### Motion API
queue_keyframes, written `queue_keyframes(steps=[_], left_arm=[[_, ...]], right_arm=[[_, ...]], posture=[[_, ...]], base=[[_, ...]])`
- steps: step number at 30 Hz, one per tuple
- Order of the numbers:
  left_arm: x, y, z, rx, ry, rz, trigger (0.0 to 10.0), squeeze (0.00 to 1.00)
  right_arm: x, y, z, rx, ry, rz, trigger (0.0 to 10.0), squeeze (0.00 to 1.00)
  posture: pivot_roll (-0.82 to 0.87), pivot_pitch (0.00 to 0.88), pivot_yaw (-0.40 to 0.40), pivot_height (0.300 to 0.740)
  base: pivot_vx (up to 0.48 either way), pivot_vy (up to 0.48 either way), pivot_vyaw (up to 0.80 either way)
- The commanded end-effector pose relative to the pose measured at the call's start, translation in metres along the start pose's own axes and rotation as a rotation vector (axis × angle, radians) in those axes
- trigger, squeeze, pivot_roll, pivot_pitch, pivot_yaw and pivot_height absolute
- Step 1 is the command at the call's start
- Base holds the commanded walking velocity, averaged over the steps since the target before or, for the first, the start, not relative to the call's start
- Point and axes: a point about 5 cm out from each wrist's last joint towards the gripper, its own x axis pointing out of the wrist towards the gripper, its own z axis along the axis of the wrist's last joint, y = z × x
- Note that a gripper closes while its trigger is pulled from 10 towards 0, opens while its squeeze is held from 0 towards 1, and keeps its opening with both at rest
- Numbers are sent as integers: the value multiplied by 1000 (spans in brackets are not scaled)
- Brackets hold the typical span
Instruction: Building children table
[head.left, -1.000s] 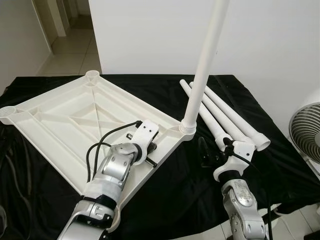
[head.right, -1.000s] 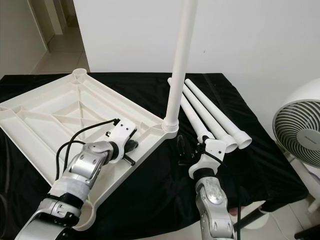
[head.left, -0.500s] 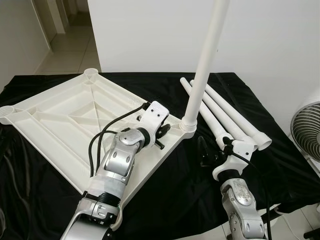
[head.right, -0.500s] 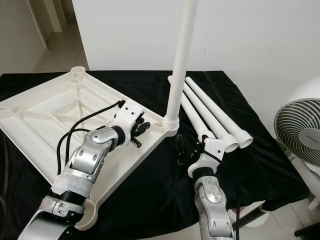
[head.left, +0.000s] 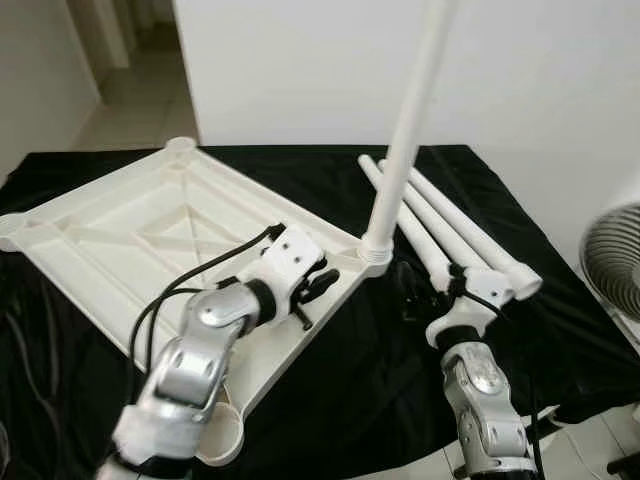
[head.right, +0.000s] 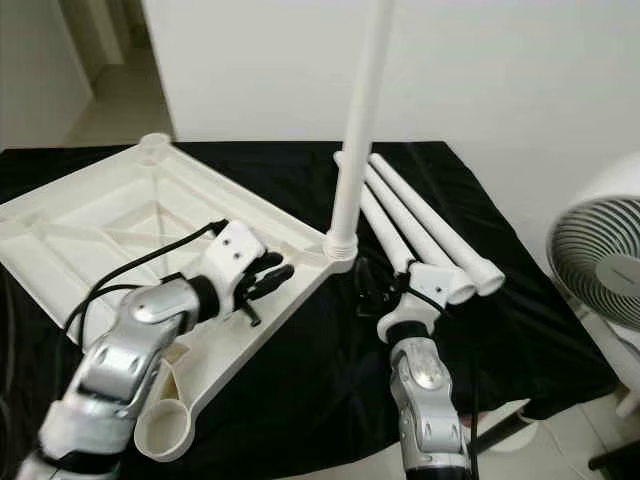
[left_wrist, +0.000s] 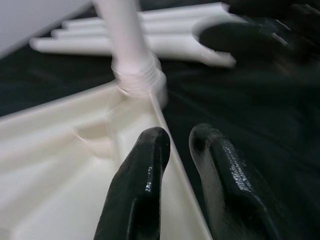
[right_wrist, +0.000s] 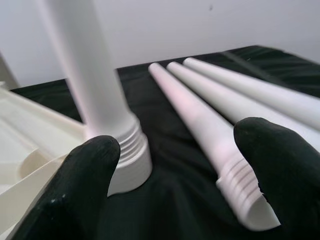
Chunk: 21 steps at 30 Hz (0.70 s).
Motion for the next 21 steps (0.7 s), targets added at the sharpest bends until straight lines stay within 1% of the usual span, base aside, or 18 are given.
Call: queue_keyframes(steps=[1, 2, 3, 4, 5, 7, 8, 9, 10, 11, 12, 13, 14, 15, 16, 17, 18, 21], left_arm=[[-6, -6, -4, -13, 26, -66, 10000, 0], [-13, -5, -10, -6, 53, -89, 10000, 0], [-13, -5, -10, -6, 53, -89, 10000, 0], [-19, -5, -15, -4, 82, -117, 10000, 0], [-19, -5, -15, -4, 82, -117, 10000, 0], [-31, -4, -20, 6, 119, -152, 10000, 0], [-31, -4, -20, 6, 119, -152, 10000, 0], [-37, -3, -22, 7, 139, -163, 10000, 0], [-37, -3, -22, 7, 139, -163, 10000, 0], [-44, 0, -27, 7, 177, -164, 10000, 0], [-44, 0, -27, 7, 177, -164, 10000, 0], [-52, 5, -34, 8, 218, -163, 10000, 0], [-52, 5, -34, 8, 218, -163, 10000, 0], [-58, 9, -39, 15, 254, -157, 10000, 0], [-58, 9, -39, 15, 254, -157, 10000, 0], [-63, 15, -43, 19, 285, -146, 10000, 0], [-63, 15, -43, 19, 285, -146, 10000, 0], [-77, 25, -47, 44, 336, -150, 10000, 0]], right_arm=[[1, -3, -1, -2, -3, -10, 10000, 0], [2, -3, -1, -2, -3, -6, 10000, 0], [2, -3, -1, -2, -3, -6, 10000, 0], [2, -2, -1, -2, -2, -4, 10000, 0], [2, -2, -1, -2, -2, -4, 10000, 0], [2, -2, -2, -2, -1, -2, 10000, 0], [2, -2, -2, -2, -1, -2, 10000, 0], [1, -2, -2, -2, -1, -2, 10000, 0], [1, -2, -2, -2, -1, -2, 10000, 0], [1, -2, -2, -2, 0, -3, 10000, 0], [1, -2, -2, -2, 0, -3, 10000, 0], [0, -2, -3, -2, 1, -5, 10000, 0], [0, -2, -3, -2, 1, -5, 10000, 0], [-1, -2, -3, -1, 1, -6, 10000, 0], [-1, -2, -3, -1, 1, -6, 10000, 0], [-1, -2, -3, -1, 3, -7, 10000, 0], [-1, -2, -3, -1, 3, -7, 10000, 0], [-1, -2, -4, -1, 3, -7, 10000, 0]], posture=[[6, 53, -6, 740], [6, 53, -6, 740], [6, 53, -6, 740], [6, 53, -6, 740], [6, 53, -6, 740], [16, 56, -8, 740], [16, 56, -8, 740], [16, 56, -8, 740], [16, 56, -8, 740], [15, 58, -5, 740], [15, 58, -5, 740], [14, 62, -3, 740], [14, 62, -3, 740], [14, 62, -3, 740], [14, 62, -3, 740], [14, 63, -3, 740], [14, 63, -3, 740], [14, 64, -2, 740]], base=[[0, 0, 0], [0, 0, 0], [0, 0, 0], [0, 0, 0], [0, 0, 0], [0, 0, 0], [0, 0, 0], [0, 0, 0], [0, 0, 0], [0, 0, 0], [0, 0, 0], [0, 0, 0], [0, 0, 0], [0, 0, 0], [0, 0, 0], [0, 0, 0], [0, 0, 0], [0, 0, 0]])
